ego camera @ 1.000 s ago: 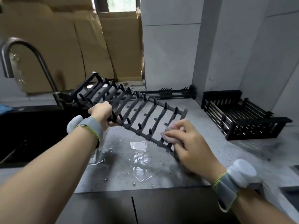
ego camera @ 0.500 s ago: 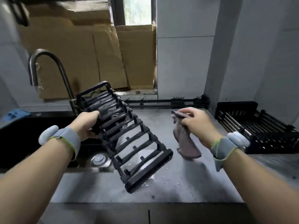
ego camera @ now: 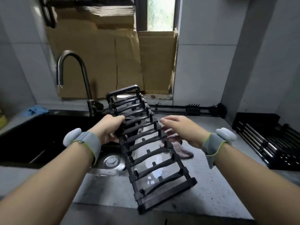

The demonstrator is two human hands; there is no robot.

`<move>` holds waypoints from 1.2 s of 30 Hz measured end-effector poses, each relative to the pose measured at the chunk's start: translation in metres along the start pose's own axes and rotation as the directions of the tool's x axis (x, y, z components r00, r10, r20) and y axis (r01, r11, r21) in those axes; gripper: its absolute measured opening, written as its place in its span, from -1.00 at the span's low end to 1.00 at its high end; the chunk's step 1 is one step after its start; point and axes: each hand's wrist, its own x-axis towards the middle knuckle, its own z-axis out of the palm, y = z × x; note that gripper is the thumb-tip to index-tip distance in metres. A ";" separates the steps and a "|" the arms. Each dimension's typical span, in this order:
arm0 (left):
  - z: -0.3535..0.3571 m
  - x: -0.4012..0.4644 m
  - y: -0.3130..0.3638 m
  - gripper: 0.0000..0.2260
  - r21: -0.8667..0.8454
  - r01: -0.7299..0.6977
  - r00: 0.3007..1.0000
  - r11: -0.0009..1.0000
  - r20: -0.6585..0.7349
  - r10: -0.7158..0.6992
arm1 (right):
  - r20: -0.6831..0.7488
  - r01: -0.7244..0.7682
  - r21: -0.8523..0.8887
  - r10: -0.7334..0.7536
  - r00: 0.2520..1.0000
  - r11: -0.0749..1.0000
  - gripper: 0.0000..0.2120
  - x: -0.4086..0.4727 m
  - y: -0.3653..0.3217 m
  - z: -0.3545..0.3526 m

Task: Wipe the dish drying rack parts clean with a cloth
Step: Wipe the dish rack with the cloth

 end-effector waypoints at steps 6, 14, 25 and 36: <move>0.061 -0.015 0.038 -0.89 0.000 -0.064 0.978 0.998 0.199 0.063 | -0.123 -0.103 0.155 0.123 0.985 0.983 -0.55 -0.056 0.003 -0.040; 0.197 -0.071 0.106 -0.66 0.106 -0.303 0.817 0.947 0.540 0.201 | -0.314 -0.180 0.319 0.283 0.906 0.930 -0.59 -0.151 0.034 -0.118; 0.320 -0.135 0.138 -0.35 0.110 -0.557 0.601 0.823 0.737 0.309 | -0.682 0.111 0.523 0.337 0.649 0.845 -0.69 -0.243 0.084 -0.179; 0.374 -0.162 0.083 -0.62 0.207 -0.819 0.426 0.536 0.844 0.326 | -0.707 0.143 0.644 0.512 0.487 0.752 -0.83 -0.309 0.132 -0.216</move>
